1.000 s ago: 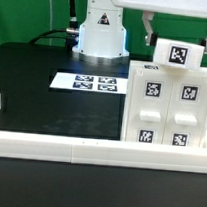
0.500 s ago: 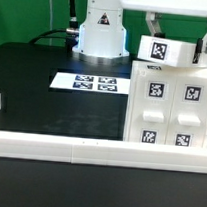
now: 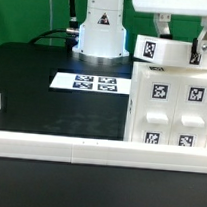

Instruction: Assemble cabinet

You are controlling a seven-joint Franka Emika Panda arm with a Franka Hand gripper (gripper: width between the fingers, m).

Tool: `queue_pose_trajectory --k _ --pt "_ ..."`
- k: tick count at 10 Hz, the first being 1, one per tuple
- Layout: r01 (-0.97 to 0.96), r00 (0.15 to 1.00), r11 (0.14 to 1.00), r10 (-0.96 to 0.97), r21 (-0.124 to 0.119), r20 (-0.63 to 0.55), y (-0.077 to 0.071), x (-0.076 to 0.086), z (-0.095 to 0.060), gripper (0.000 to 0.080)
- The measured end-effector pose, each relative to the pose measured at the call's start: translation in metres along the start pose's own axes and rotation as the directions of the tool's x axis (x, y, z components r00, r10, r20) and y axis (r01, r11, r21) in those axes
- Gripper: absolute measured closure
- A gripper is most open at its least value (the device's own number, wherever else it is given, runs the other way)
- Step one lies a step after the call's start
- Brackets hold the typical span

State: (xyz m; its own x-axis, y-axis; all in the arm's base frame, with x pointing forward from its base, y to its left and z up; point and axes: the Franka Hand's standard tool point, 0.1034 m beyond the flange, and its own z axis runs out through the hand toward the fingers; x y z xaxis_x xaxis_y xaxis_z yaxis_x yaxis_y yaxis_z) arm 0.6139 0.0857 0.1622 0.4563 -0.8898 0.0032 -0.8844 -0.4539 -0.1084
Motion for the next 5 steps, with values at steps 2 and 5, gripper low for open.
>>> queue_pose_trajectory --k 2,5 --pt "-0.140 0.990 0.990 0.140 0.003 0.010 -0.0004 -0.0009 0.0003 0.0242" --pt "-0.422 0.906 0.907 0.422 0.008 0.023 -0.0019 -0.0035 0.0008 0.0242"
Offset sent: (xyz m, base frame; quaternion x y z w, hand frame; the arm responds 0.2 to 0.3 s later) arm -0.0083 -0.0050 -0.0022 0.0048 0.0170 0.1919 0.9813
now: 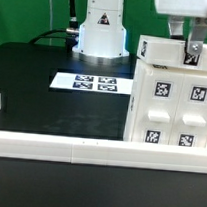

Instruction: Assemble cabinet

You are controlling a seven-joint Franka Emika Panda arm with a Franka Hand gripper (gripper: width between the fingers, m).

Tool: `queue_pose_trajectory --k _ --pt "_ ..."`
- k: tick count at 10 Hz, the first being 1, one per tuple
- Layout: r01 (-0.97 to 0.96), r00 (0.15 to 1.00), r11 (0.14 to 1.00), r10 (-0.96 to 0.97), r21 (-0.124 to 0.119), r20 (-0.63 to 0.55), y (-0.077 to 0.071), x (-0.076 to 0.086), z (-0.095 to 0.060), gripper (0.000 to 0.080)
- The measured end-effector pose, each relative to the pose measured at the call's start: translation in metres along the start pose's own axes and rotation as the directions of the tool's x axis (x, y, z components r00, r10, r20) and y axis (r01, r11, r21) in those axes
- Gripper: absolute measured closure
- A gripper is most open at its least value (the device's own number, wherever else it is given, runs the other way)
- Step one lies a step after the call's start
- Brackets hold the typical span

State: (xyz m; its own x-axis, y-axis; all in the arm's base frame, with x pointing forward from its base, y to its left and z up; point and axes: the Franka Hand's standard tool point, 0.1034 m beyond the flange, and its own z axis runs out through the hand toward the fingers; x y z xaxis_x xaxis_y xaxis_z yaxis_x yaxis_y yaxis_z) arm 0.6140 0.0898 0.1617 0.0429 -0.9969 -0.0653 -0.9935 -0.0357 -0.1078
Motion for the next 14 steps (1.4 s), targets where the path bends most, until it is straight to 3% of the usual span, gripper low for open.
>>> queue_pose_trajectory --k 2,5,6,7,11,14 --pt "-0.130 0.992 0.991 0.130 0.010 0.003 -0.002 -0.001 -0.001 0.0242" --pt "-0.210 0.977 0.978 0.210 0.007 0.019 -0.001 -0.003 0.000 0.0242" --pt "-0.197 0.980 0.980 0.197 0.007 0.020 -0.001 -0.004 0.000 0.0090" --pt "-0.188 0.982 0.982 0.188 0.007 0.025 -0.002 -0.004 -0.001 0.0028" --pt "-0.189 0.980 0.982 0.187 0.019 0.070 -0.006 -0.010 -0.011 0.0002" --pt "-0.165 0.983 0.986 0.163 0.019 0.084 -0.006 -0.011 -0.010 0.0002"
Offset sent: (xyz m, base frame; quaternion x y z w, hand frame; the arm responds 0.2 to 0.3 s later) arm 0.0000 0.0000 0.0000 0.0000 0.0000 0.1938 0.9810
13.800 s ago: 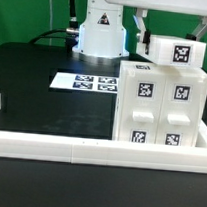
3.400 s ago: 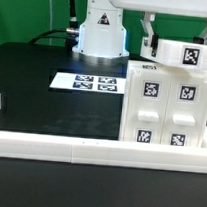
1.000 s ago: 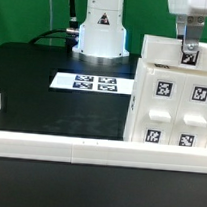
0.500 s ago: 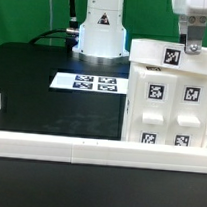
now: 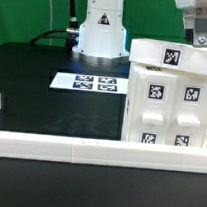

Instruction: Assemble cabinet

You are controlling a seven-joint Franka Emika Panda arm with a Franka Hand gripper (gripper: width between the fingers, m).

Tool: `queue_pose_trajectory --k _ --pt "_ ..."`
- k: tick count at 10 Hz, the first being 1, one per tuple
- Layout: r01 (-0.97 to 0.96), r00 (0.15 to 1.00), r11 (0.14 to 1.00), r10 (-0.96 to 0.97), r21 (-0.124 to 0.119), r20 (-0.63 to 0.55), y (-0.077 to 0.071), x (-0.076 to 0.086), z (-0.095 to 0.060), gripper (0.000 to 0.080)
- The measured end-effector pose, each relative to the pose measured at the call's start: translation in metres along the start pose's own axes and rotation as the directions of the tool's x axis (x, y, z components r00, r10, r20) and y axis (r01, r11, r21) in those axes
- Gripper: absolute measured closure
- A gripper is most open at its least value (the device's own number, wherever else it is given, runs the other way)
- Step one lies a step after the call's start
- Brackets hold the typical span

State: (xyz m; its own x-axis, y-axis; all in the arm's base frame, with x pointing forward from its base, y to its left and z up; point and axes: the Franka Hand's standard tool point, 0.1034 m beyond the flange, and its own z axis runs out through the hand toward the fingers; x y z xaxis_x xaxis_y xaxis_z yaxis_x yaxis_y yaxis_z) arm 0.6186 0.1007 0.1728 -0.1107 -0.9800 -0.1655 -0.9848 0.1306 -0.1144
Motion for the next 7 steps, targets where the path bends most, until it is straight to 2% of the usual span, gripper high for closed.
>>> queue_pose_trajectory --k 1,2,3,6,7 --pt "0.002 1.000 1.000 -0.002 -0.001 0.000 0.000 0.000 0.000 0.0002" --pt "0.123 0.992 0.992 -0.123 -0.040 -0.001 0.004 -0.002 0.000 0.0002" --pt "0.209 0.978 0.977 -0.209 -0.052 0.006 0.002 -0.005 0.000 0.0002" --pt "0.531 0.847 0.844 -0.530 -0.072 0.033 0.002 -0.009 -0.002 0.0002" --pt "0.613 0.790 0.787 -0.612 -0.067 0.040 0.001 -0.011 -0.003 0.0002"
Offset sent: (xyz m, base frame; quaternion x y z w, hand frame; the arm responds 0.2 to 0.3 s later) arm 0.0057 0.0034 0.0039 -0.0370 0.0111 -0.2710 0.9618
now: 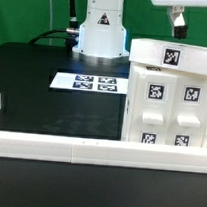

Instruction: Assemble cabinet

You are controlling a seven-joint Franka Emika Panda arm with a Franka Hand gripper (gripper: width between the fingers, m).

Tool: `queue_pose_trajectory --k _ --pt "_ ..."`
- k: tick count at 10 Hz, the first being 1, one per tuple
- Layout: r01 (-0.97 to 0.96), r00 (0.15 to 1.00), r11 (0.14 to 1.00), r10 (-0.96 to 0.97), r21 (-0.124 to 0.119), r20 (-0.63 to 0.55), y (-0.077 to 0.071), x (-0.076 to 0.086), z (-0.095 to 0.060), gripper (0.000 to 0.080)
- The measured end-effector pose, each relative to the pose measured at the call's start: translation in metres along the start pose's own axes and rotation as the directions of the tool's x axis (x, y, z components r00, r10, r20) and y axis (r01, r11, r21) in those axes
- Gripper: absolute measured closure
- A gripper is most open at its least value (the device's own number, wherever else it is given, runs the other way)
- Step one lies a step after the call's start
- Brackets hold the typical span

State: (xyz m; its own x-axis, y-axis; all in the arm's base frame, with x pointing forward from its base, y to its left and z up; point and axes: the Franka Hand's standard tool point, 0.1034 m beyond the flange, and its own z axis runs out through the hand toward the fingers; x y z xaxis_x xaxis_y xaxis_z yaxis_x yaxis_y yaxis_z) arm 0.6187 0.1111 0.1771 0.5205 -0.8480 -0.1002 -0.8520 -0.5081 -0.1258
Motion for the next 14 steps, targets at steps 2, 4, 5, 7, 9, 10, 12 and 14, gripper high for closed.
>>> queue_pose_trajectory --k 2,4,5,7,9,10,12,14 --pt "0.109 0.994 0.994 -0.109 0.015 -0.012 -0.002 0.002 0.000 0.0002" --pt "0.260 0.966 0.966 -0.259 0.010 -0.016 -0.002 0.002 0.000 0.0002" --pt "0.365 0.931 0.931 -0.365 0.002 -0.021 -0.002 0.000 0.001 0.0002" --pt "0.529 0.847 0.848 -0.530 -0.029 -0.030 -0.002 -0.001 0.001 0.0002" --pt "0.707 0.704 0.704 -0.710 -0.072 -0.029 -0.002 0.000 0.000 0.0002" --pt "0.774 0.628 0.627 -0.778 -0.090 -0.019 -0.002 0.000 -0.001 0.0002" --pt "0.895 0.437 0.432 -0.899 -0.112 0.029 -0.002 0.002 -0.001 0.0002" --pt "0.930 0.359 0.352 -0.931 -0.105 0.061 -0.003 0.010 -0.001 0.0002"
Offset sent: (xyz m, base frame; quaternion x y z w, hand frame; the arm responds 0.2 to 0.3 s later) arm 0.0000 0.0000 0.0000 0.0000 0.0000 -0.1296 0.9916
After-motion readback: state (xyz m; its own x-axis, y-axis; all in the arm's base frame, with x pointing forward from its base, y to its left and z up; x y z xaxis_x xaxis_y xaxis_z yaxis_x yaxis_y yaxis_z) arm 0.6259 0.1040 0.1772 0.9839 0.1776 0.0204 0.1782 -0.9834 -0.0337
